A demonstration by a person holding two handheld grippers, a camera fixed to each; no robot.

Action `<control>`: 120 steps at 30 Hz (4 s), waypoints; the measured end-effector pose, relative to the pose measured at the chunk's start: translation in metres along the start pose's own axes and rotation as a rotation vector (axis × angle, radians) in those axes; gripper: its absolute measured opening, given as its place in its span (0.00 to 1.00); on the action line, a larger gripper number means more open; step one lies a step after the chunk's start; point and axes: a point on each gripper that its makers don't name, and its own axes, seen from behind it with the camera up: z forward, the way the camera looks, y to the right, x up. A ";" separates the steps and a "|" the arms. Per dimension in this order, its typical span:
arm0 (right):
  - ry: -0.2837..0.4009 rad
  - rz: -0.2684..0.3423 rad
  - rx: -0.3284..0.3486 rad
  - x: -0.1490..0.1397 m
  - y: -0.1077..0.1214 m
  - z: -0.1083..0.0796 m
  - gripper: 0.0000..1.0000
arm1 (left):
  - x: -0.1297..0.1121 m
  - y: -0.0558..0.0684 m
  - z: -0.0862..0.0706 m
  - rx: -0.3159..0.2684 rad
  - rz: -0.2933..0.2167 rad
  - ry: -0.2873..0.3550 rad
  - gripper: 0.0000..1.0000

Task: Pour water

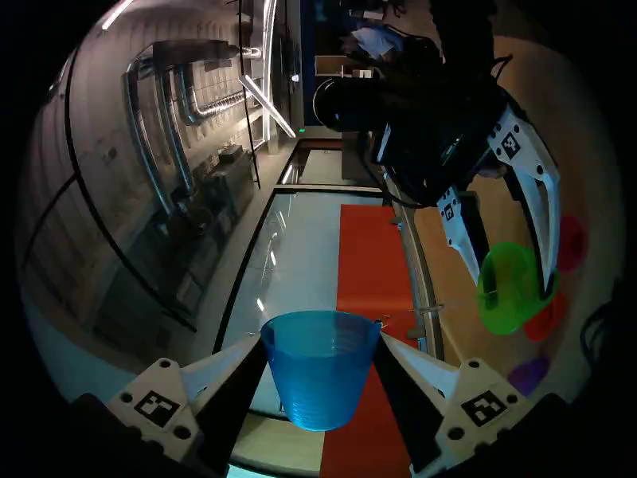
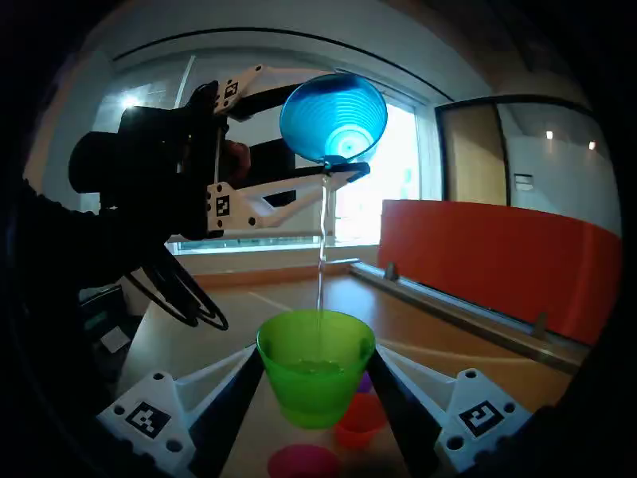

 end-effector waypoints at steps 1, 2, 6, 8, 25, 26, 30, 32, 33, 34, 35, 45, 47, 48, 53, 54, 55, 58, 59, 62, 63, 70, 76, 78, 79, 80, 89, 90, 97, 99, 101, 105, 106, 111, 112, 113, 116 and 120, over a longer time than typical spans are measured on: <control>0.000 0.000 0.000 0.000 0.000 0.000 0.90 | 0.000 0.000 0.000 0.000 0.002 0.001 0.87; -0.001 -0.001 0.000 0.000 0.000 0.000 0.90 | 0.000 -0.001 0.000 0.001 0.004 0.002 0.87; -0.002 -0.001 -0.001 0.000 0.000 0.000 0.90 | 0.001 -0.001 -0.001 0.001 0.018 0.004 0.87; 0.000 -0.001 -0.001 0.000 0.001 0.001 0.90 | 0.001 -0.002 -0.001 0.002 0.027 0.003 0.87; 0.005 -0.002 -0.003 0.001 0.002 0.000 0.90 | 0.004 0.002 -0.002 0.002 0.053 0.002 0.87; 0.005 -0.001 -0.004 0.001 0.002 0.000 0.90 | 0.004 0.002 -0.002 0.002 0.053 0.002 0.87; 0.005 -0.001 -0.004 0.001 0.002 0.000 0.90 | 0.004 0.001 -0.001 0.002 0.051 0.002 0.87; 0.005 -0.002 -0.005 0.001 0.002 0.000 0.90 | 0.004 0.000 0.000 0.002 0.050 0.003 0.87; 0.005 -0.002 -0.005 0.001 0.003 0.000 0.90 | 0.003 0.000 0.000 0.002 0.050 0.003 0.87; 0.005 -0.001 -0.005 0.001 0.003 0.000 0.90 | 0.003 -0.001 0.001 0.001 0.050 0.002 0.87; 0.005 -0.001 -0.006 0.001 0.003 0.000 0.90 | 0.003 -0.002 0.001 0.001 0.049 0.002 0.87; 0.005 -0.003 -0.007 0.002 0.003 -0.001 0.90 | -0.005 0.001 0.004 -0.008 -0.021 -0.017 0.87; 0.006 -0.002 -0.007 0.002 0.003 -0.001 0.90 | -0.006 0.003 0.003 -0.012 -0.054 -0.021 0.87; 0.007 -0.002 -0.008 0.002 0.003 -0.001 0.90 | -0.007 0.004 0.003 -0.014 -0.074 -0.024 0.87; 0.008 -0.002 -0.010 0.002 0.004 -0.002 0.90 | -0.016 0.009 0.001 -0.024 -0.175 -0.049 0.87; 0.008 -0.002 -0.011 0.002 0.004 -0.003 0.90 | -0.018 0.010 0.001 -0.027 -0.196 -0.054 0.87; 0.008 -0.002 -0.011 0.002 0.004 -0.003 0.90 | -0.020 0.011 0.001 -0.027 -0.217 -0.058 0.87; 0.008 -0.002 -0.011 0.002 0.004 -0.003 0.90 | -0.025 0.013 -0.001 -0.029 -0.286 -0.067 0.87; 0.008 -0.002 -0.011 0.002 0.004 -0.003 0.90 | -0.026 0.014 -0.001 -0.029 -0.310 -0.069 0.87; 0.008 -0.003 -0.013 0.003 0.004 -0.004 0.90 | -0.030 0.013 -0.002 -0.026 -0.382 -0.072 0.87; 0.008 -0.003 -0.013 0.003 0.004 -0.004 0.90 | -0.032 0.013 -0.003 -0.025 -0.408 -0.072 0.87; 0.010 -0.004 -0.015 0.005 0.004 -0.004 0.90 | -0.036 0.012 -0.006 -0.018 -0.578 -0.080 0.87; 0.010 -0.005 -0.018 0.006 0.004 -0.005 0.90 | -0.033 0.015 -0.007 -0.035 -0.741 -0.069 0.87; 0.011 -0.005 -0.019 0.006 0.005 -0.006 0.90 | -0.032 0.014 -0.007 -0.037 -0.799 -0.060 0.87; 0.012 -0.005 -0.019 0.007 0.005 -0.006 0.90 | -0.032 0.013 -0.007 -0.036 -0.829 -0.056 0.87; 0.012 -0.005 -0.020 0.007 0.005 -0.006 0.90 | -0.032 0.012 -0.007 -0.034 -0.859 -0.053 0.87; 0.017 -0.005 -0.025 0.008 0.005 -0.006 0.90 | -0.036 0.008 -0.011 -0.032 -1.065 -0.052 0.87; 0.017 -0.005 -0.025 0.008 0.006 -0.006 0.90 | -0.036 0.008 -0.011 -0.032 -1.085 -0.054 0.87; 0.020 -0.004 -0.027 0.008 0.006 -0.007 0.90 | -0.035 0.013 -0.012 -0.052 -1.228 -0.050 0.87; 0.020 -0.004 -0.028 0.008 0.006 -0.007 0.90 | -0.035 0.013 -0.012 -0.057 -1.261 -0.046 0.87; 0.021 -0.003 -0.029 0.008 0.007 -0.007 0.90 | -0.035 0.013 -0.011 -0.057 -1.285 -0.047 0.87; 0.023 -0.002 -0.028 0.008 0.007 -0.007 0.90 | -0.035 0.015 -0.012 -0.063 -1.327 -0.046 0.87; 0.023 -0.002 -0.028 0.009 0.007 -0.007 0.90 | -0.035 0.015 -0.012 -0.064 -1.331 -0.046 0.87; 0.022 -0.002 -0.028 0.009 0.008 -0.008 0.90 | -0.037 0.019 -0.013 -0.076 -1.333 -0.056 0.87; 0.021 -0.002 -0.029 0.009 0.008 -0.008 0.90 | -0.037 0.021 -0.014 -0.079 -1.332 -0.060 0.87; 0.021 -0.001 -0.030 0.009 0.008 -0.008 0.90 | -0.038 0.022 -0.014 -0.081 -1.331 -0.065 0.87; 0.020 0.005 -0.032 0.010 0.010 -0.009 0.90 | -0.042 0.029 -0.016 -0.090 -1.334 -0.085 0.87; 0.017 0.013 -0.040 0.010 0.013 -0.011 0.89 | -0.048 0.042 -0.019 -0.103 -1.336 -0.117 0.87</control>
